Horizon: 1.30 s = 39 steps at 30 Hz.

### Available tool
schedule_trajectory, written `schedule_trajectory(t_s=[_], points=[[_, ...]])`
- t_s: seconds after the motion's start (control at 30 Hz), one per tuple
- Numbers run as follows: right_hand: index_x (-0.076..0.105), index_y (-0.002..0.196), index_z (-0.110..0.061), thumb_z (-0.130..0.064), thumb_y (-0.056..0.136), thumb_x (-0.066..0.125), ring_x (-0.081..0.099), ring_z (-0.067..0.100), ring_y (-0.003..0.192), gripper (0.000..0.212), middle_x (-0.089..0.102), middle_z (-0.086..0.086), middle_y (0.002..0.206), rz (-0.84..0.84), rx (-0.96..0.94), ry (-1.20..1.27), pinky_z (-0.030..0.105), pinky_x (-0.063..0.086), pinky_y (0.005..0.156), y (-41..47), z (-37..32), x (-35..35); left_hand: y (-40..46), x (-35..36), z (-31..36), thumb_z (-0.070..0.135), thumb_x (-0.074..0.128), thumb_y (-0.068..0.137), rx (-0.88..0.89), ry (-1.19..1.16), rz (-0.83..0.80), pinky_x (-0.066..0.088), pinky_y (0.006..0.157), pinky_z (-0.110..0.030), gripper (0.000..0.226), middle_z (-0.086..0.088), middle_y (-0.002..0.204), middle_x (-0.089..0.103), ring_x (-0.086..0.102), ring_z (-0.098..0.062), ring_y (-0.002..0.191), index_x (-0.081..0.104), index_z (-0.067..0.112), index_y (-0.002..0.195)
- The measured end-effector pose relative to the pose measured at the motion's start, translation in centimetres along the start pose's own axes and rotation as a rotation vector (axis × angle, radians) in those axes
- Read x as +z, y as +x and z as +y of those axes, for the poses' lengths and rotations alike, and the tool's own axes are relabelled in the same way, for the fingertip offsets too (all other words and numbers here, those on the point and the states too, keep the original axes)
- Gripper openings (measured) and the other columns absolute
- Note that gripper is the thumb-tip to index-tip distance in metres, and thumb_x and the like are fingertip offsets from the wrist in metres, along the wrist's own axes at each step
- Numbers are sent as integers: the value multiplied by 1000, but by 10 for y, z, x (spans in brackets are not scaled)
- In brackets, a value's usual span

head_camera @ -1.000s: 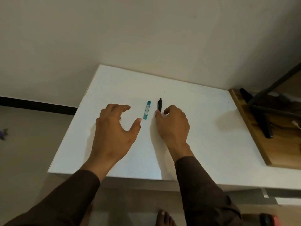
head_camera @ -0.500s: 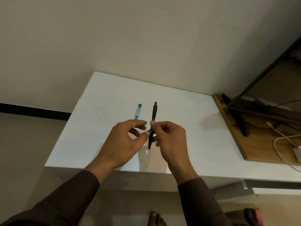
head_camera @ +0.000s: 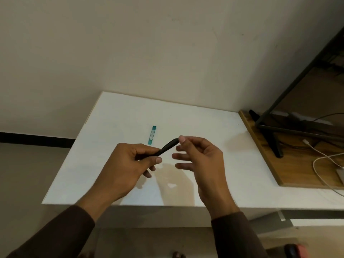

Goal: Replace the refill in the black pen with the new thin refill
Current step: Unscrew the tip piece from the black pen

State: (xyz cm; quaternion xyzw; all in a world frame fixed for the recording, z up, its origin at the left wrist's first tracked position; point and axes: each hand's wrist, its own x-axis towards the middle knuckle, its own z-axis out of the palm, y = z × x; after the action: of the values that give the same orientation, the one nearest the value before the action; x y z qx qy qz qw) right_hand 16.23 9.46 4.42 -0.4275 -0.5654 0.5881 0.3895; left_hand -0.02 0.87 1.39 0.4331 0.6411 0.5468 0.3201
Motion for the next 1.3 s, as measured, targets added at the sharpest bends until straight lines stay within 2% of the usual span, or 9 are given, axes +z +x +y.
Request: schedule_trajectory(t_s=[0.17,0.4,0.53,0.73,0.9,1.0,1.1,1.2,1.3], points=[[79,98,-15,-21,96,70,79,22,85,11,81,5,90,-21,-25,6,32,63,65,4,0,-4,-3,-3,0,11,76,88,-13,25,-5,56,56,-12,20,15,76,78,72,-11,60,82,28,97],[77,100,-8,-17,97,68,78,23,87,13,81,9,92,-38,-8,29,37,64,64,6,0,-5,-4,-3,3,14,75,89,-6,66,-17,58,58,-14,17,14,77,77,71,-11,61,82,24,101],[75,99,-7,-14,100,63,78,21,88,14,81,7,90,-43,-7,27,37,64,61,6,0,-5,-3,-2,5,15,75,89,4,73,-19,57,58,-14,17,14,76,77,71,-12,59,82,26,99],[73,97,-7,-12,102,60,78,21,91,14,81,7,91,-59,2,54,33,61,54,6,-1,-6,-1,-3,6,16,74,91,34,90,-36,62,62,-21,26,9,78,77,70,-18,59,78,42,90],[71,99,-8,-11,103,57,78,20,93,14,80,9,96,-69,-11,56,36,61,50,5,0,-6,0,-1,7,17,72,93,28,95,-55,63,62,-27,21,6,74,76,70,-23,59,80,37,94],[69,102,-9,-11,105,54,78,22,91,15,77,10,101,-55,-24,66,35,61,49,5,1,-6,0,-2,8,17,71,94,28,102,-55,62,61,-26,25,6,72,75,68,-18,55,79,41,89],[66,107,-9,-12,106,51,78,25,91,15,75,8,97,-16,-45,120,36,61,50,10,-4,-18,-1,-6,6,13,71,94,5,81,-37,59,57,-24,27,2,72,75,63,-13,50,80,38,89],[70,105,-11,-14,104,56,79,23,86,14,77,6,95,30,-34,36,37,62,54,16,-4,-35,-2,-6,5,12,73,92,-4,68,-31,59,56,-20,23,7,72,76,67,-16,52,81,33,93],[73,98,-17,-17,101,62,77,15,74,11,77,4,90,136,-26,-221,28,61,52,25,6,-50,-3,-3,6,12,74,91,-7,61,-22,57,58,-12,18,17,74,76,72,-11,59,82,26,99]])
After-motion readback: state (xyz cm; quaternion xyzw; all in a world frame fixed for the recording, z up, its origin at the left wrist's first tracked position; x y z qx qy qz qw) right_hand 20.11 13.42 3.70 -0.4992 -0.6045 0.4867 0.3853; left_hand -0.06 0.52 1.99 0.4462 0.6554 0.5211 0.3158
